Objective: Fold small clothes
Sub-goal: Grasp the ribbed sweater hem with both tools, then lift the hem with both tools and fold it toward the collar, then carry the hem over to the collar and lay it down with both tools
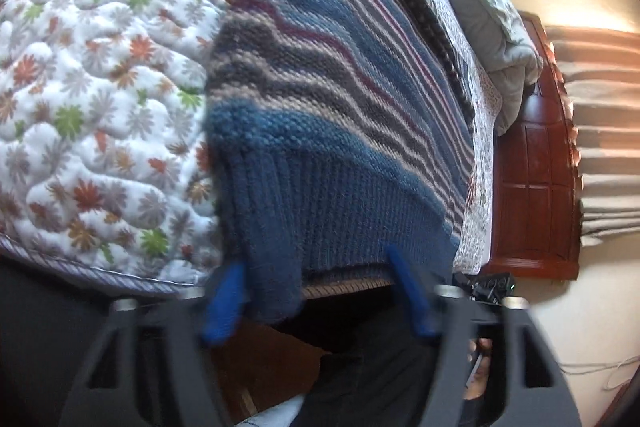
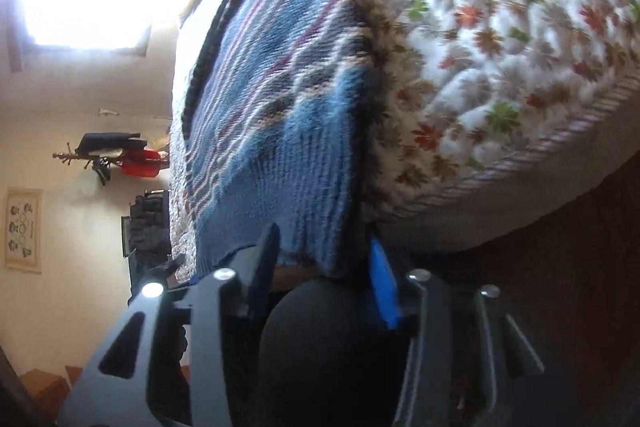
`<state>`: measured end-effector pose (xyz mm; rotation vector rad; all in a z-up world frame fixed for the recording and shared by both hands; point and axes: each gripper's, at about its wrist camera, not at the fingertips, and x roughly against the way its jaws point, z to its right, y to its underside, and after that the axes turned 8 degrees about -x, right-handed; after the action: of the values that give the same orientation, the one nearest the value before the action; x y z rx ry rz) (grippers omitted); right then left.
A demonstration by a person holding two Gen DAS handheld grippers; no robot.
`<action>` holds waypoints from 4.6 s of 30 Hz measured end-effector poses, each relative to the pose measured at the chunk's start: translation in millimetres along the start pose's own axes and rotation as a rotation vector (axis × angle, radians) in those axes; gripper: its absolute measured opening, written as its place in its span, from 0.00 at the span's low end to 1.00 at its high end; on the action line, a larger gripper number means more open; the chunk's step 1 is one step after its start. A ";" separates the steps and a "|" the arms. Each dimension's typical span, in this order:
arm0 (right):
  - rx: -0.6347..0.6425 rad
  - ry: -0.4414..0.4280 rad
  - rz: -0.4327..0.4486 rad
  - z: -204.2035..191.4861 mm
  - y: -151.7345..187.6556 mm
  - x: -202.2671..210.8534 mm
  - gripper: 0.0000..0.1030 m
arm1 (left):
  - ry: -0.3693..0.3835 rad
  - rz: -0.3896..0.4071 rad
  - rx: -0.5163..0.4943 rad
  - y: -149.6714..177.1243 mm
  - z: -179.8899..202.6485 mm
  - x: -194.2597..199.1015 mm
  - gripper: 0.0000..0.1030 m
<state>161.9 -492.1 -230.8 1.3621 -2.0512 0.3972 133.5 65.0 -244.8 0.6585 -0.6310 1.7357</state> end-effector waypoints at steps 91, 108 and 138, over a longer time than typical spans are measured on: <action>0.358 0.186 -0.017 -216.0 -395.2 -112.2 0.44 | -0.178 0.001 -0.397 -413.7 68.8 -49.5 0.61; 0.465 0.196 -0.105 -224.7 -390.1 -133.0 0.22 | -0.207 -0.052 -0.486 -415.1 59.7 -70.2 0.19; 0.572 0.213 0.166 -310.1 -388.8 -79.1 0.09 | -0.188 0.237 -0.549 -445.8 130.8 14.3 0.08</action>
<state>639.2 -423.3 -85.8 1.3837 -1.9506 1.2217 576.5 88.2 -106.1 0.3680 -1.3014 1.6163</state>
